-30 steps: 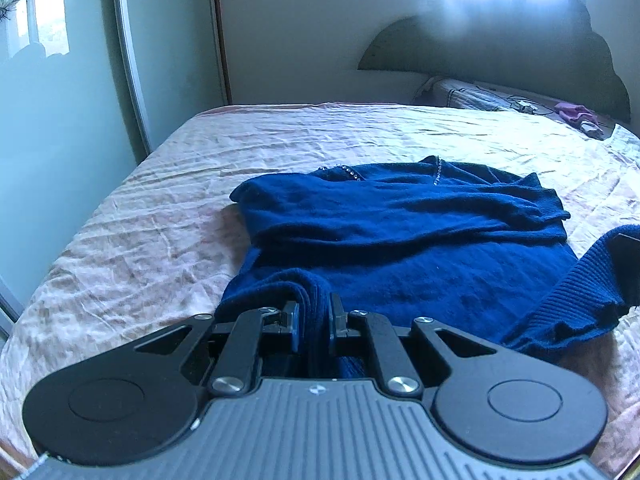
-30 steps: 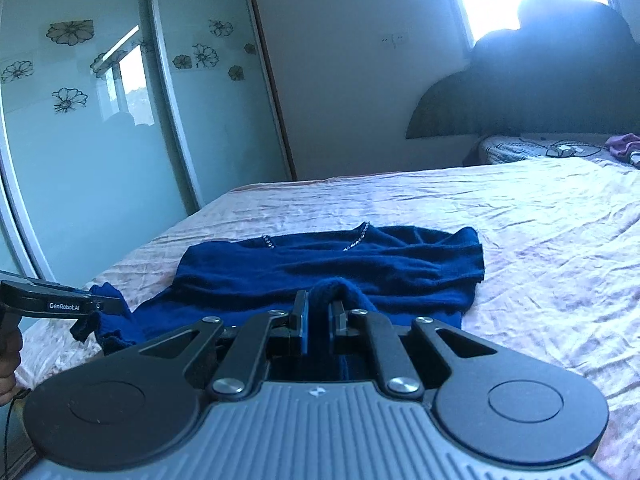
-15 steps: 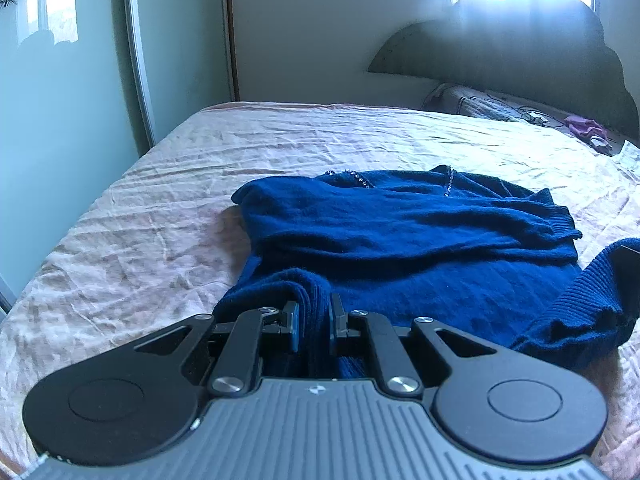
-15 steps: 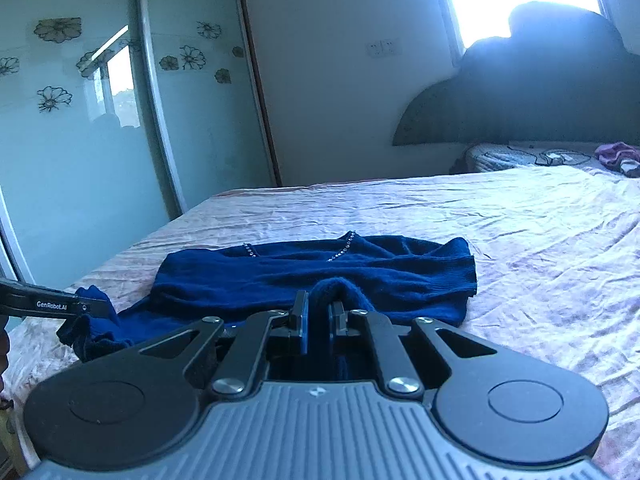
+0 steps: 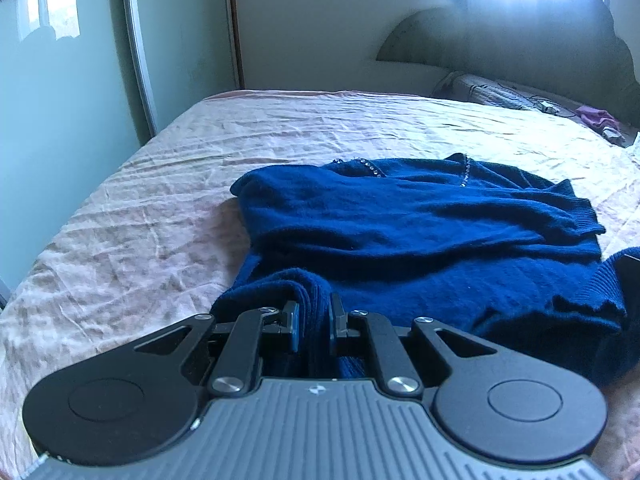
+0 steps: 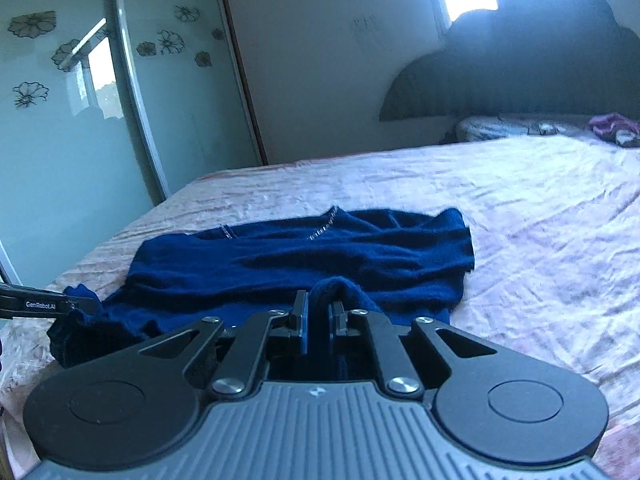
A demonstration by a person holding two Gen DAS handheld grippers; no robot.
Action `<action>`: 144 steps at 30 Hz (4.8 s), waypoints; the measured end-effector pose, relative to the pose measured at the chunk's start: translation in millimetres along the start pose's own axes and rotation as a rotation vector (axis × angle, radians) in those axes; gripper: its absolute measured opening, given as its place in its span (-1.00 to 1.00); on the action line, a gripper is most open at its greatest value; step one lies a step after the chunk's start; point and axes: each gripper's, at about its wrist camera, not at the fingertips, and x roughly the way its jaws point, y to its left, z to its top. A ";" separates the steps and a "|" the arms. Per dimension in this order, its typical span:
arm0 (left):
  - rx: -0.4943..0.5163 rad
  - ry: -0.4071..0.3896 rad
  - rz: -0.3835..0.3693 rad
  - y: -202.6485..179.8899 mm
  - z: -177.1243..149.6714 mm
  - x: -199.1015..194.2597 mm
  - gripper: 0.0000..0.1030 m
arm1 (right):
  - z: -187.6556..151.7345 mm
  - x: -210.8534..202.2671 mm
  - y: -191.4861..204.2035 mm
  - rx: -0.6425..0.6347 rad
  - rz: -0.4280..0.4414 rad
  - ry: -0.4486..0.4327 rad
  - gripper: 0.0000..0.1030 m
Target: Fold small clothes
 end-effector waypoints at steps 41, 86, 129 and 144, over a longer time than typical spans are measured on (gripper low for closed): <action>-0.036 -0.045 -0.043 8.1 35.2 1.7 -0.74 | 24.4 14.8 -56.3 0.430 0.308 0.068 -0.84; 0.017 -0.050 -0.006 -7.3 127.9 83.3 -0.72 | 85.5 107.6 -81.2 0.459 0.220 0.003 -0.83; -0.223 0.168 -0.067 79.4 102.4 128.9 0.32 | 89.8 235.3 -25.0 0.118 0.031 0.273 0.47; -0.057 0.240 -0.113 73.2 35.8 100.8 -0.39 | 89.9 276.6 133.2 -0.199 0.311 0.307 0.46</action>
